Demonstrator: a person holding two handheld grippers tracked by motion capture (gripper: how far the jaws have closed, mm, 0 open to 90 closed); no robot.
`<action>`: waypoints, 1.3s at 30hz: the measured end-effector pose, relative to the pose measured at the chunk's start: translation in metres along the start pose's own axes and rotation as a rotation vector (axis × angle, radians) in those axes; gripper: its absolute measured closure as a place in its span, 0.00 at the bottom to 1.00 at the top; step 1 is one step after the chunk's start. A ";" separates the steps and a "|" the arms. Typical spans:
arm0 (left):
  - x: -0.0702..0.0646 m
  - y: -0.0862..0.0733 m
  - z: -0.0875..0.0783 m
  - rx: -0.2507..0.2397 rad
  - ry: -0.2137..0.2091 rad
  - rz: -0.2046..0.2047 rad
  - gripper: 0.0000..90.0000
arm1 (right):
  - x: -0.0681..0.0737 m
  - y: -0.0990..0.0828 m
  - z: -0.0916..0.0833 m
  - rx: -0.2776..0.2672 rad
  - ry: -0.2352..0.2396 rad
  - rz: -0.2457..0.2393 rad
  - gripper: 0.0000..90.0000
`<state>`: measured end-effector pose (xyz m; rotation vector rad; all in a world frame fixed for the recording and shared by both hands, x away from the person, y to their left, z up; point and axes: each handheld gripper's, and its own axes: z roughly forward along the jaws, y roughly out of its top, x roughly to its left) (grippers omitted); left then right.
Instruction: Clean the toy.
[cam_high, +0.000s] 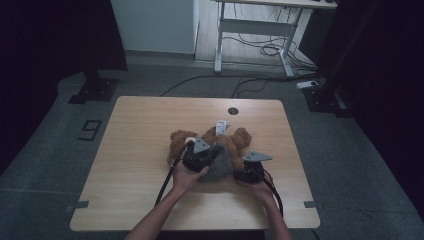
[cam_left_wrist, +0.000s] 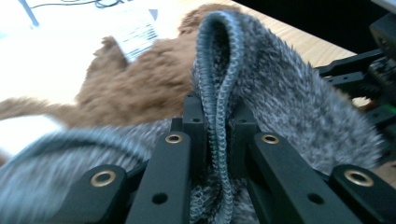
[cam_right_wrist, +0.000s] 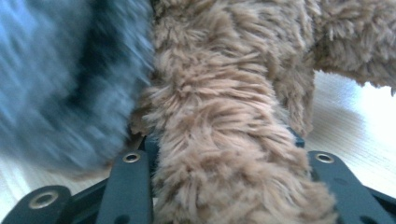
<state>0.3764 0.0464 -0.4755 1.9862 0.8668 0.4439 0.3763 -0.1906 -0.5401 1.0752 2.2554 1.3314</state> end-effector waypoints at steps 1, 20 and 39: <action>0.000 0.000 0.000 0.000 0.000 0.000 0.90 | 0.000 0.000 0.000 0.000 0.000 0.000 0.60; 0.086 -0.061 -0.056 0.072 0.260 -0.091 0.90 | -0.001 -0.001 0.000 -0.009 0.001 0.012 0.61; 0.099 -0.081 -0.081 0.096 0.245 -0.124 0.89 | -0.008 -0.004 -0.001 -0.024 -0.004 0.022 0.56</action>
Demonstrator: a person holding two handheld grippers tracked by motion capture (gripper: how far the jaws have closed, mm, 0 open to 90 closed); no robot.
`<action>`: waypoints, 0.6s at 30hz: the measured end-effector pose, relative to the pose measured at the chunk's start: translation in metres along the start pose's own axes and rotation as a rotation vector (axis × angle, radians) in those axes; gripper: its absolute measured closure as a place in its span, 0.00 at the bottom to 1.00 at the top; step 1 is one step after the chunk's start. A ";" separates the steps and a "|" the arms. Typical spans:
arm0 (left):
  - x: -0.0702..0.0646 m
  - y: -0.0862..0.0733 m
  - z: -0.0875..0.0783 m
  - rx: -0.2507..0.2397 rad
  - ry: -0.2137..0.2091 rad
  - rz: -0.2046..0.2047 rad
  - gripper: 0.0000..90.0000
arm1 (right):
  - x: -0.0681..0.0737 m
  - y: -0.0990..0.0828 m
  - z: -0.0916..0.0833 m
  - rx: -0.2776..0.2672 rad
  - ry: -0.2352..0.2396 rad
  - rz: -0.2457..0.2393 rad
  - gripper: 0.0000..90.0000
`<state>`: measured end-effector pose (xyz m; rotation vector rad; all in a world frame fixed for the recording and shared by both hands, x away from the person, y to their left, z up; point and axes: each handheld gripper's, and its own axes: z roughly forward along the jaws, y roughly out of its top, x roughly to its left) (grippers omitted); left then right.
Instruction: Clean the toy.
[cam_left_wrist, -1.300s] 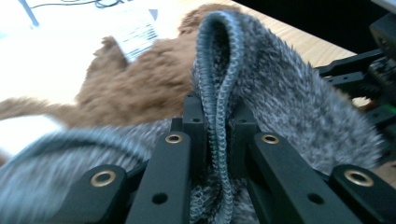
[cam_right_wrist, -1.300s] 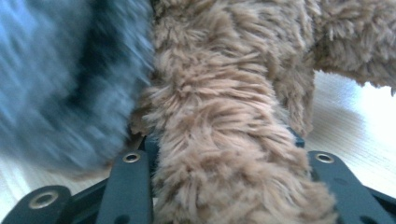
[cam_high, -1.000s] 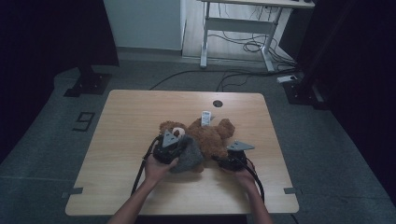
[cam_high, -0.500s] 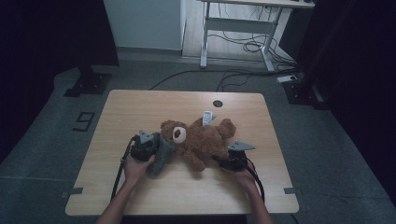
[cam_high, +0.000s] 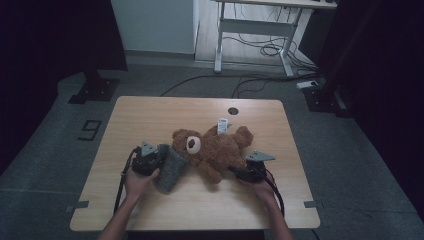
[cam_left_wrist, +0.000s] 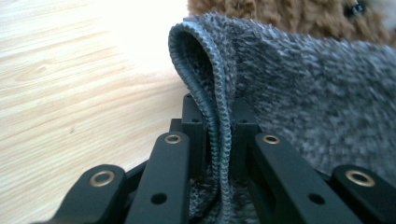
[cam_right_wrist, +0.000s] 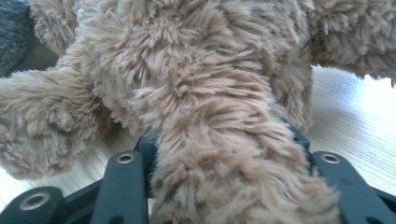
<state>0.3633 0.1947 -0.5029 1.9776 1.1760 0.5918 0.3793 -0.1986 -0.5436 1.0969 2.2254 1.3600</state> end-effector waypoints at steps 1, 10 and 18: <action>0.001 -0.002 -0.002 0.001 0.005 0.004 0.89 | 0.000 0.000 0.000 -0.002 0.001 0.002 0.55; 0.035 -0.043 -0.030 0.074 0.089 -0.017 0.89 | -0.002 -0.002 -0.001 -0.001 0.011 0.014 0.52; 0.058 -0.071 -0.047 0.108 0.119 -0.067 0.88 | -0.003 -0.004 -0.001 -0.003 0.009 0.044 0.46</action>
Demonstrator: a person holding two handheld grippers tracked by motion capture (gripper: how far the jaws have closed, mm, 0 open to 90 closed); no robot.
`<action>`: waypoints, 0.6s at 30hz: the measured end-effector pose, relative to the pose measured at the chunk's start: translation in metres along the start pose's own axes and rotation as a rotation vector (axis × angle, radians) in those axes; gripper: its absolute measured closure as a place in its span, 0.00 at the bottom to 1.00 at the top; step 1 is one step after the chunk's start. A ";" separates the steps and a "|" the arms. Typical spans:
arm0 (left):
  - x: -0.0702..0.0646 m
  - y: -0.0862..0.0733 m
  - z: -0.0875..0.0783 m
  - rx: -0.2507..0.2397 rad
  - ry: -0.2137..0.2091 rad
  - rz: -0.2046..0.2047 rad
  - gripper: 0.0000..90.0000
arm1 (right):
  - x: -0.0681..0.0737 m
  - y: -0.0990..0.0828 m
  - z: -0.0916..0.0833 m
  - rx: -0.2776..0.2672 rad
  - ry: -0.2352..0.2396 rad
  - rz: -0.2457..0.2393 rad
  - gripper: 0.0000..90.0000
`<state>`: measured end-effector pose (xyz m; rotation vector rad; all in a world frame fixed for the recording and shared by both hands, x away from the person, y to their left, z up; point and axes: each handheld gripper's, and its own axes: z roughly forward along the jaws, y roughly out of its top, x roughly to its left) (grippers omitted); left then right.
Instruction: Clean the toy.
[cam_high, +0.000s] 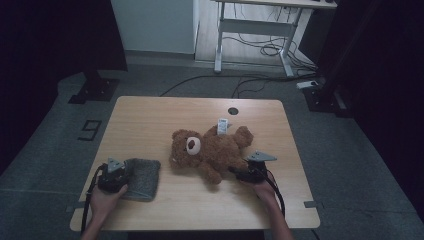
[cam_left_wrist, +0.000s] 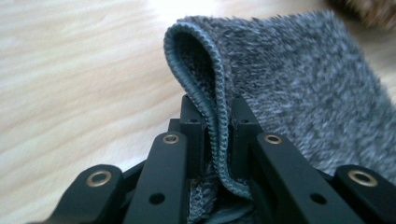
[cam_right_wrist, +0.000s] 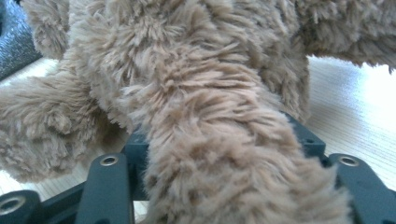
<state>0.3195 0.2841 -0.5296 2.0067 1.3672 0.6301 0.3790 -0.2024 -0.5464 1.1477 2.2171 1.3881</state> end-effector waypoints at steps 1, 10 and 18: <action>0.000 -0.002 0.000 0.007 0.003 0.005 0.88 | 0.000 0.000 0.000 0.001 0.000 0.003 0.46; 0.005 0.002 -0.003 0.011 0.004 -0.024 0.51 | 0.000 0.001 -0.003 0.000 -0.016 0.016 0.38; 0.010 0.025 -0.035 -0.146 -0.015 -0.019 0.28 | 0.001 0.003 -0.026 -0.054 -0.042 0.048 0.31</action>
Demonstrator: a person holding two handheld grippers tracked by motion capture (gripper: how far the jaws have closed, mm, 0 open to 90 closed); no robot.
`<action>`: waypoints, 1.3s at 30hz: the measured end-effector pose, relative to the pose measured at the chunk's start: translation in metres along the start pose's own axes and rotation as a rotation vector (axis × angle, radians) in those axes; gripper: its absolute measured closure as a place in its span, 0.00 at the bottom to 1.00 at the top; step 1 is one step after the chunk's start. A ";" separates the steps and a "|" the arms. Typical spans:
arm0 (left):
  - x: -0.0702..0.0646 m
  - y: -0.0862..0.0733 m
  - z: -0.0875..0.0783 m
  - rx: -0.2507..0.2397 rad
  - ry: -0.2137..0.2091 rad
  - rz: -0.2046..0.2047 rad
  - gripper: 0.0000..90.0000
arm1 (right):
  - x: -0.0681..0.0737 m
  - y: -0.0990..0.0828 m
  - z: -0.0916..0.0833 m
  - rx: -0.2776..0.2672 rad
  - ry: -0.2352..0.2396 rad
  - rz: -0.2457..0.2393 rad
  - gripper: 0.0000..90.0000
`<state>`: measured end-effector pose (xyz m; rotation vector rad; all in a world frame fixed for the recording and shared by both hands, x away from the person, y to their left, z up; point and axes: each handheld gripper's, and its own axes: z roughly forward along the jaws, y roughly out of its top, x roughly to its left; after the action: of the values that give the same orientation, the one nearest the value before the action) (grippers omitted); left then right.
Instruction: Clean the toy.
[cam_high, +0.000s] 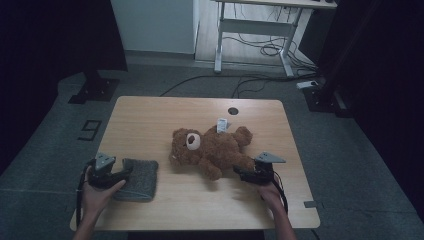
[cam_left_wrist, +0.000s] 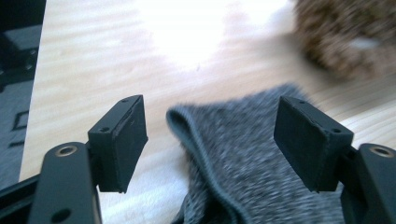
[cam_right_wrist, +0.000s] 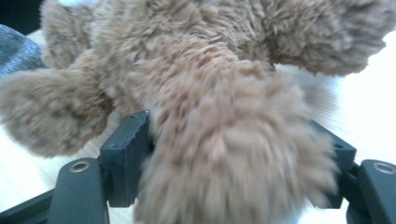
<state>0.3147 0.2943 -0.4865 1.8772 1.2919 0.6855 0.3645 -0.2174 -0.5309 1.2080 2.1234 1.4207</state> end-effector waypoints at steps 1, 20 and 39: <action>-0.001 0.003 -0.003 -0.007 -0.004 0.006 0.28 | 0.000 0.000 -0.004 -0.006 0.001 -0.003 0.31; -0.093 0.020 0.002 -0.018 -0.229 0.152 0.30 | 0.010 -0.011 -0.040 -0.030 0.006 -0.013 0.30; -0.139 -0.022 0.051 0.126 -0.335 0.131 0.34 | 0.003 -0.054 -0.064 0.055 -0.001 -0.015 0.33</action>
<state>0.2931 0.1551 -0.5365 2.0871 1.0238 0.3391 0.2951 -0.2619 -0.5478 1.2100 2.1793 1.3635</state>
